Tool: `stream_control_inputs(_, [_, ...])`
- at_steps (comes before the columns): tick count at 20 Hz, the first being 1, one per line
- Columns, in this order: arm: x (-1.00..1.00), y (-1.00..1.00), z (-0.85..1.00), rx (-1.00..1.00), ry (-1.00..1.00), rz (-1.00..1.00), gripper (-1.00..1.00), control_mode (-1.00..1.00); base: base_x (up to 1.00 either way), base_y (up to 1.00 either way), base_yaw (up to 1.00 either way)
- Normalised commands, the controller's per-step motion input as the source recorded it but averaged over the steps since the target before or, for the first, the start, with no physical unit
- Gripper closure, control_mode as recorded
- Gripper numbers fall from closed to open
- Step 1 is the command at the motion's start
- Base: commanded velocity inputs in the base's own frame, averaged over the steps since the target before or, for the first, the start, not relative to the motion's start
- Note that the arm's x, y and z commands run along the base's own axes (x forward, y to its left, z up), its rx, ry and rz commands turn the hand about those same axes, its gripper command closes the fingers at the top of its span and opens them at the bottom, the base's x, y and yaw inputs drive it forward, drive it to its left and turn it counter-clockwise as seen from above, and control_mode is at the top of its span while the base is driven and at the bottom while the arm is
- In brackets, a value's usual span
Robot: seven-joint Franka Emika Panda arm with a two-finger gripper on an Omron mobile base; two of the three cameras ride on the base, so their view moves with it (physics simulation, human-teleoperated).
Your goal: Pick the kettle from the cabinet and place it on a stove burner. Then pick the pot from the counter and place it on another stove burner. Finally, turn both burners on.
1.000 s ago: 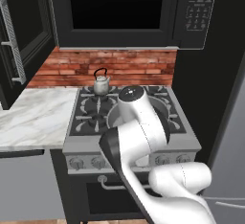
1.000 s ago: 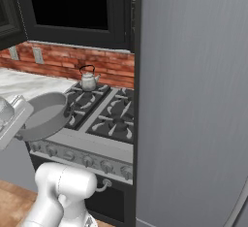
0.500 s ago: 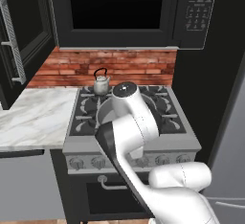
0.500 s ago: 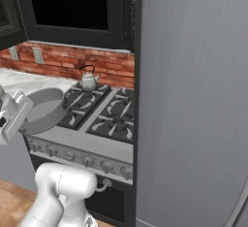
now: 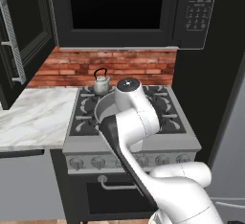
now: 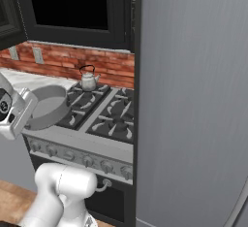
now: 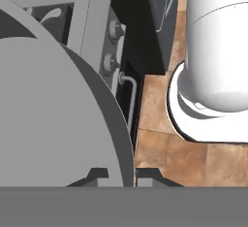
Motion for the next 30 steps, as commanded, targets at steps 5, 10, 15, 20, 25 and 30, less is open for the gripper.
stream_control_inputs(5, [0.39,-0.01,0.00,0.00,0.01,0.00,1.00,-1.00,0.00,0.00,0.00])
stream_control_inputs(10, [0.39,0.00,-0.01,0.03,0.04,0.00,1.00,-1.00,0.00,0.00,0.00])
stream_control_inputs(15, [0.42,0.00,-0.03,0.07,0.07,0.00,1.00,-1.00,0.00,0.00,0.00])
stream_control_inputs(20, [0.45,0.00,-0.07,0.07,0.07,0.00,1.00,-1.00,0.00,0.00,0.00])
stream_control_inputs(25, [0.30,0.00,-0.15,0.02,0.01,0.00,1.00,-1.00,0.00,0.00,0.00])
stream_control_inputs(30, [0.13,0.00,-0.24,0.00,-0.02,0.00,1.00,-1.00,0.00,0.00,0.00])
